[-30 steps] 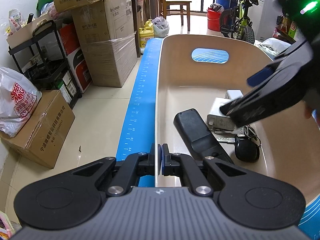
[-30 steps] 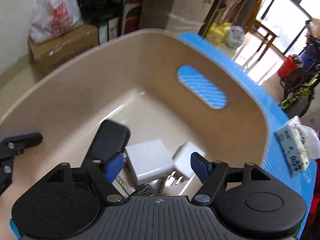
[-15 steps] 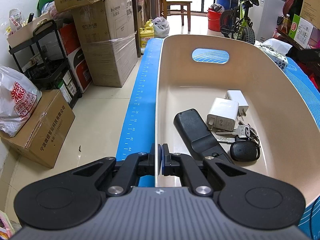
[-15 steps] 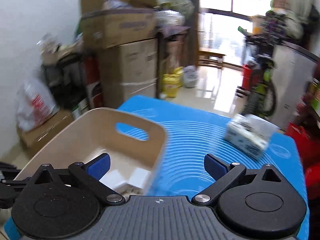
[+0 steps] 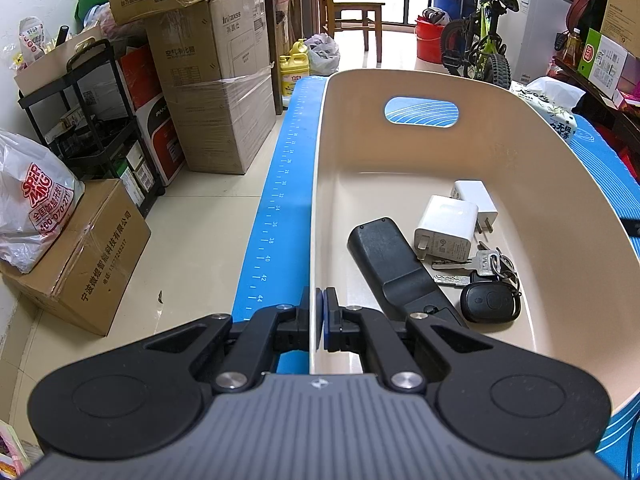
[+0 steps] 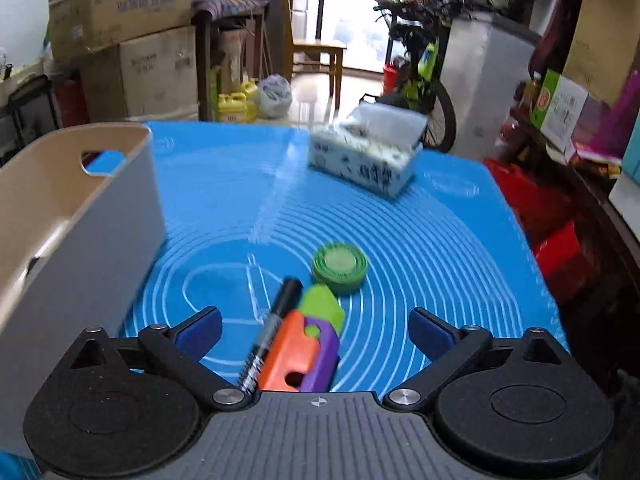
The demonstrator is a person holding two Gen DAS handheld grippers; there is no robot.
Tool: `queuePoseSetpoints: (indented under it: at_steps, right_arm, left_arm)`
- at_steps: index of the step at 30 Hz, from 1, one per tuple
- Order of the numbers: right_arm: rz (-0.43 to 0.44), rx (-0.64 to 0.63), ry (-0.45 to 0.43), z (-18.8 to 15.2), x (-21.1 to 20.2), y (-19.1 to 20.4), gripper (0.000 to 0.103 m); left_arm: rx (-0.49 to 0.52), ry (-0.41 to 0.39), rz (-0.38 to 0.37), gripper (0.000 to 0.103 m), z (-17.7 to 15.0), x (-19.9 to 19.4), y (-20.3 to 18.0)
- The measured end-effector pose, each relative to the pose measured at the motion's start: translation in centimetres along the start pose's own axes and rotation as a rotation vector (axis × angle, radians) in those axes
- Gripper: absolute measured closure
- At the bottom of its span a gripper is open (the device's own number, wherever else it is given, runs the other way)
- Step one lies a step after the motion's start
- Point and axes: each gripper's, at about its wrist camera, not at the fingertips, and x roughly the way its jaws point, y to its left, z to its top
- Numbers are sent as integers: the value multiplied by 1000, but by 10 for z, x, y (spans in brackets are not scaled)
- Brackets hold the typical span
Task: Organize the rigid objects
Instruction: 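Move the right gripper to the orange-purple toy knife and grasp it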
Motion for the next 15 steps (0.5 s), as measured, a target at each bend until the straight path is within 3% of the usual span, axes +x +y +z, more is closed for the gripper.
queuePoseSetpoints:
  at_steps: [1,15]
  right_arm:
    - [7,2,11,-4,3,1,16]
    - [-15,41,71,-26,32,7,25]
  left_arm:
    - [0,0,1,98,0,0,0]
    - [0,0,0,98,0,0,0]
